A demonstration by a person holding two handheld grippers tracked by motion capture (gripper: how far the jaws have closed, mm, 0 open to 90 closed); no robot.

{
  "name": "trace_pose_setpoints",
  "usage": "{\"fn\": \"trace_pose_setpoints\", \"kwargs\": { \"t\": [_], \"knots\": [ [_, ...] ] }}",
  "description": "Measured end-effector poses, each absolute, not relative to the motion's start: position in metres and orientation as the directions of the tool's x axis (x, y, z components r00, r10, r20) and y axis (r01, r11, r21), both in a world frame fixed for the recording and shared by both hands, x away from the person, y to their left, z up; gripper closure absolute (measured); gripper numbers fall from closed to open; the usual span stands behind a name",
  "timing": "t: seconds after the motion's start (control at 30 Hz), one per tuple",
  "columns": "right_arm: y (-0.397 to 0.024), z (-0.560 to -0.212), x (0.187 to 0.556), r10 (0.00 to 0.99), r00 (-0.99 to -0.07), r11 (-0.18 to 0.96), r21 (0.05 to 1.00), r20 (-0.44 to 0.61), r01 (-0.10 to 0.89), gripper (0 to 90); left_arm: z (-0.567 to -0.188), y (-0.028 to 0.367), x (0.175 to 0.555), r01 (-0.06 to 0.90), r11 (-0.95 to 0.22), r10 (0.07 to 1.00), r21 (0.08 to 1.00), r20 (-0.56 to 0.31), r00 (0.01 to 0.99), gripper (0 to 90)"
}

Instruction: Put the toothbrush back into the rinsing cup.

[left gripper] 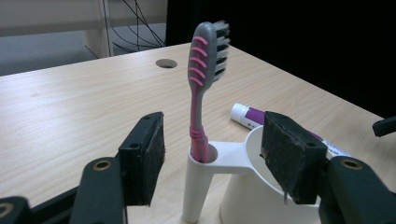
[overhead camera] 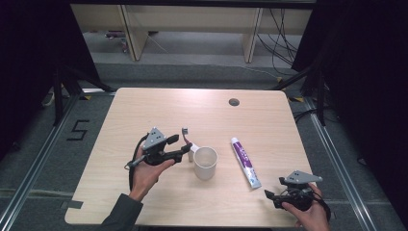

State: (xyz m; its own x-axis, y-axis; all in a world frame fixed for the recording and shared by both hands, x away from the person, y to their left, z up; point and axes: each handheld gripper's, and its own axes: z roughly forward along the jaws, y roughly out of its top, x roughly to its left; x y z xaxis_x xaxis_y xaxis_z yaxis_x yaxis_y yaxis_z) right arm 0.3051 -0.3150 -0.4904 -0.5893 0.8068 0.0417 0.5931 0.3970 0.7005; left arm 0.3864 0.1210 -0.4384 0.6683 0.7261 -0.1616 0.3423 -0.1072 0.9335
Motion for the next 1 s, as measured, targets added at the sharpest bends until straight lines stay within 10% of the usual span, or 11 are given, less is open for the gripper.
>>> {"fn": "trace_pose_setpoints", "kwargs": {
  "t": [1.0],
  "knots": [
    [-0.318,-0.492,0.306,0.816,-0.573,0.370,0.699,0.070,0.612,23.7,-0.464,0.150,0.346,0.449,-0.168,0.748,0.878,-0.183,0.638,26.4]
  ]
}}
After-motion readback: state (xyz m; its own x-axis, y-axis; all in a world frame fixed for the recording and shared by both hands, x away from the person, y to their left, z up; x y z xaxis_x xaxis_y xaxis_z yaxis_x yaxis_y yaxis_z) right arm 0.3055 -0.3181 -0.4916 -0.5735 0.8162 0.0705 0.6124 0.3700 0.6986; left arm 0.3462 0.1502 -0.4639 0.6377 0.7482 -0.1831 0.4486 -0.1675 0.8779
